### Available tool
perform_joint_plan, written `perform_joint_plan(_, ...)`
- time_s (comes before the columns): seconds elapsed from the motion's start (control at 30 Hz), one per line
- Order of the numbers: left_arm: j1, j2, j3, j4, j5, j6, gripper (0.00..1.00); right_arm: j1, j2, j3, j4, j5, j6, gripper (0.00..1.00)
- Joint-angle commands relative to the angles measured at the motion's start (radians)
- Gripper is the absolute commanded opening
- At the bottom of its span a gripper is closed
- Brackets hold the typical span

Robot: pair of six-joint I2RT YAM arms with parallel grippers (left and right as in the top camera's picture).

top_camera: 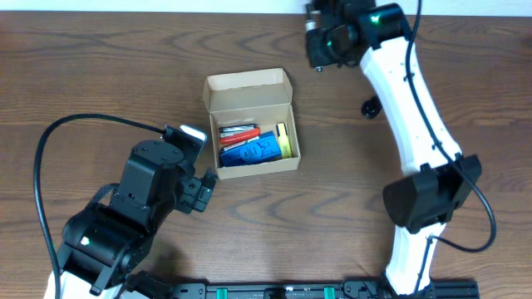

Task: Pack container
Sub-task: 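Carry the black-capped marker into the box and release it upright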

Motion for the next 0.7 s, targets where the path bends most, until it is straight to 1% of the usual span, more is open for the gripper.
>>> perform_joint_plan(0.0,0.001,0.000,0.012,-0.003,0.007,0.018,0.95,0.058,0.004,0.000,-0.050,-0.051,-0.362,0.01)
perform_joint_plan(0.07,0.000,0.000,0.012,-0.003,0.007,0.018,0.95,0.089,0.012,-0.003,-0.117,-0.127,-0.568,0.01)
perform_joint_plan(0.13,0.001,0.000,0.012,-0.003,0.007,0.018,0.95,0.114,0.020,-0.003,-0.182,-0.166,-0.734,0.01)
perform_joint_plan(0.3,0.001,0.000,0.012,-0.003,0.007,0.018,0.95,0.164,0.044,-0.004,-0.291,-0.186,-0.974,0.01)
perform_joint_plan(0.4,0.001,0.000,0.012,-0.003,0.007,0.018,0.95,0.191,0.052,-0.020,-0.305,-0.221,-1.055,0.01)
perform_joint_plan(0.53,0.001,0.000,0.012,-0.003,0.007,0.018,0.95,0.217,0.052,-0.073,-0.282,-0.225,-1.141,0.01)
perform_joint_plan(0.67,0.001,0.000,0.012,-0.003,0.007,0.017,0.95,0.235,0.052,-0.144,-0.194,-0.211,-1.160,0.01)
